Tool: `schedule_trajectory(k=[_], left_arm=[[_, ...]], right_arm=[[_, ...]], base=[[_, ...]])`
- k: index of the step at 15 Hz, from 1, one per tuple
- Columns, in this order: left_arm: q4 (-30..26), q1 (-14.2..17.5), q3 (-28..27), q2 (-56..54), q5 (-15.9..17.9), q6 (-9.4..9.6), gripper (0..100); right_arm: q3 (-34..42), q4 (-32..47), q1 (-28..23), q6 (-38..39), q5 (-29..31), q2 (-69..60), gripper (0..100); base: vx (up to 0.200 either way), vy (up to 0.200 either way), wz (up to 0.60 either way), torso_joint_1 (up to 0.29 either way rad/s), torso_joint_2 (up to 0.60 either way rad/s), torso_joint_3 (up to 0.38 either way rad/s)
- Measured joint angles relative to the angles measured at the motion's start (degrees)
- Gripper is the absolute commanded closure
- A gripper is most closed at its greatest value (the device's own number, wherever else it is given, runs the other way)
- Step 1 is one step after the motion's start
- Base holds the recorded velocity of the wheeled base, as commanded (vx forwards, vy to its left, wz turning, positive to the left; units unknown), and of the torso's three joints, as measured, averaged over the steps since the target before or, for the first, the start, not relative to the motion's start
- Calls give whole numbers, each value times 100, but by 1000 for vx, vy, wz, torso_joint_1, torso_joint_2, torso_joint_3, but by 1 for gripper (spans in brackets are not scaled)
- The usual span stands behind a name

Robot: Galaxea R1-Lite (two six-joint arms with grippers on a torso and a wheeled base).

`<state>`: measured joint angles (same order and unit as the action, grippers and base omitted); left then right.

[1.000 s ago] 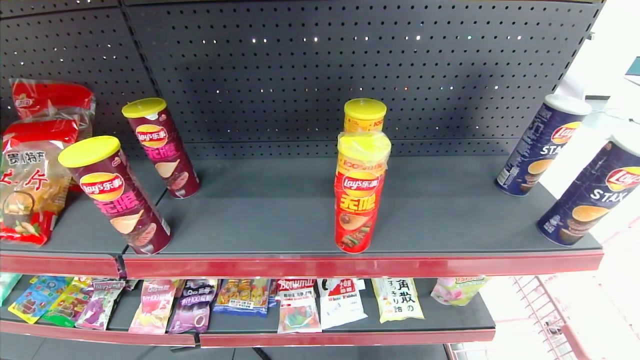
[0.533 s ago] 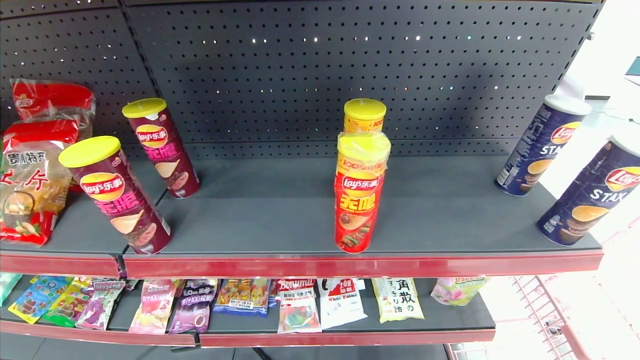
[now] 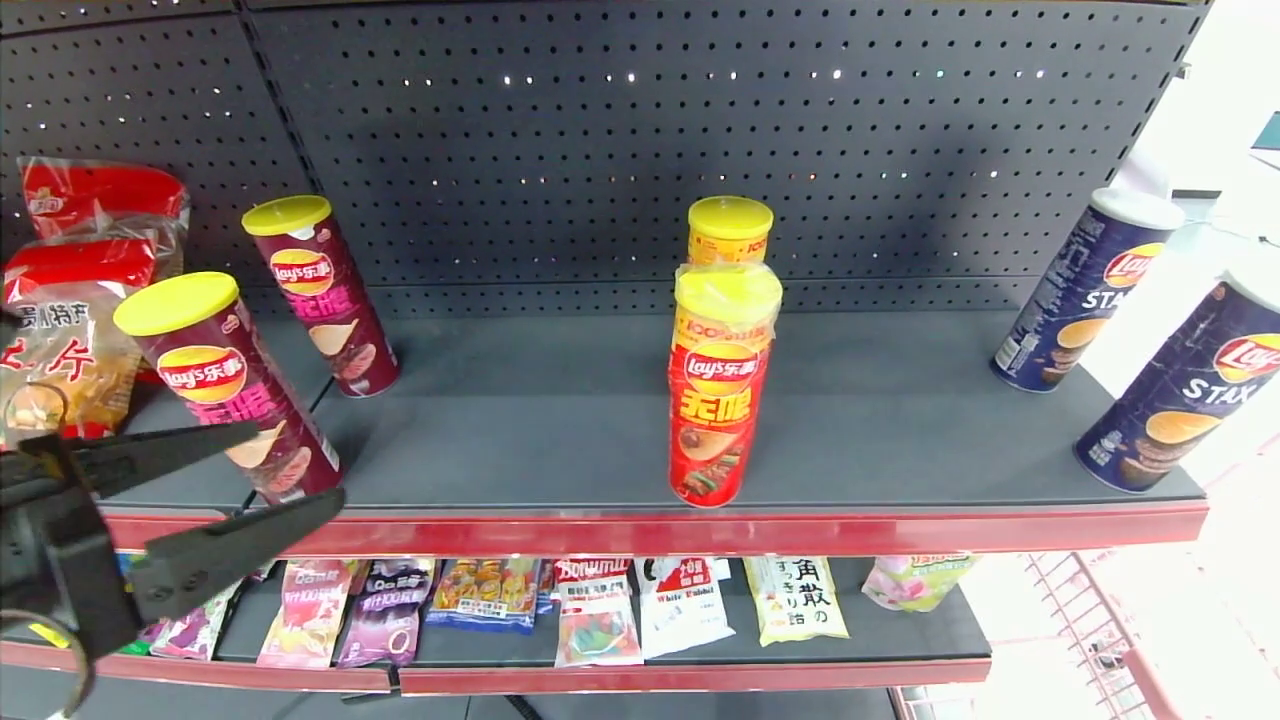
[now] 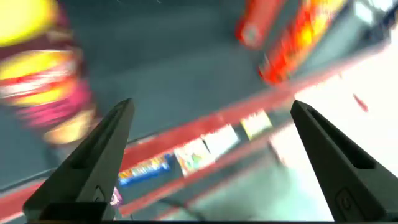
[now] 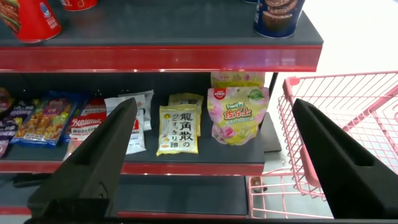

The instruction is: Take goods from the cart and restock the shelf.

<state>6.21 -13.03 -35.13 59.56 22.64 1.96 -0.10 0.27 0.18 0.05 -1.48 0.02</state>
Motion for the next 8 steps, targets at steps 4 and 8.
schedule_trajectory(k=[4, 8], left_arm=[[60, -658, -295, 1477, 2, 819, 0], [329, -898, -874, 2566, 35, 1147, 0]], right_arm=[[0, -2, -2, -5, 0, 0, 0], [0, 0, 0, 13, 0, 0, 0]], base=[[0, 0, 0, 0, 0, 0], [0, 0, 0, 0, 0, 0]])
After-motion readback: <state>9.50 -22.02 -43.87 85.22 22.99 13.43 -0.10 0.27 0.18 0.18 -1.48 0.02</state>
